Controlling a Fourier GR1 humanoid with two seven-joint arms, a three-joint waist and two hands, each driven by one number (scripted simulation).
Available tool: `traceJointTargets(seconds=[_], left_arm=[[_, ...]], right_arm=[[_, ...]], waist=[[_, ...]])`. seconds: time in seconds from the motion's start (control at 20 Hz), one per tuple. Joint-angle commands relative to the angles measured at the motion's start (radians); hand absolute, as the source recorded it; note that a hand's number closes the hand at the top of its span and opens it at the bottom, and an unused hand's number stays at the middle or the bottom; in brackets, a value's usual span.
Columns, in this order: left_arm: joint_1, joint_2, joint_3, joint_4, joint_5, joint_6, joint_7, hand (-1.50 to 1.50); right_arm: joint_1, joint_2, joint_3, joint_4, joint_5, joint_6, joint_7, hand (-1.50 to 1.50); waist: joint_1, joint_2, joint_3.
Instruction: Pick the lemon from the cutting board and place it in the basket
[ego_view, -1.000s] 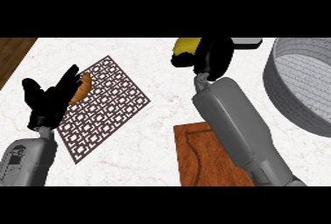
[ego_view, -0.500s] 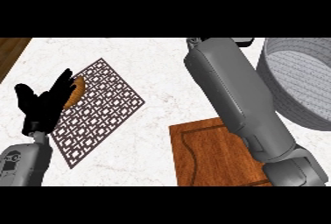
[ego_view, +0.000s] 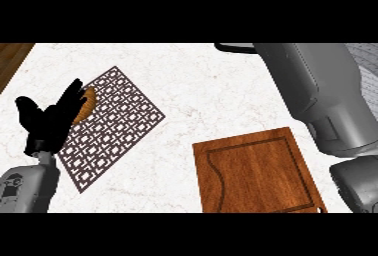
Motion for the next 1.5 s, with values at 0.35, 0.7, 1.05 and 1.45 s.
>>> traceJointTargets(seconds=[0.35,0.7,1.05,1.45], left_arm=[[0.041,0.016,0.013,-0.072,0.004,-0.001,0.03,0.0],[-0.019,0.018,0.041,-0.033,0.021,0.014,0.084,0.0],[0.061,0.033,0.05,-0.021,0.029,-0.046,-0.001,0.0],[0.05,0.065,0.076,-0.03,0.046,-0.074,-0.001,0.0]], right_arm=[[0.067,-0.154,-0.08,0.105,0.065,-0.069,0.047,1.5],[0.179,-0.197,-0.117,0.052,0.009,-0.069,-0.078,1.5],[0.331,-0.181,-0.153,-0.004,-0.053,-0.185,-0.163,1.5],[0.394,-0.234,-0.22,0.01,-0.032,-0.272,-0.093,-1.5]], waist=[[-0.017,-0.006,0.001],[-0.034,-0.009,0.002],[-0.027,-0.007,0.001],[-0.023,-0.007,0.001]])
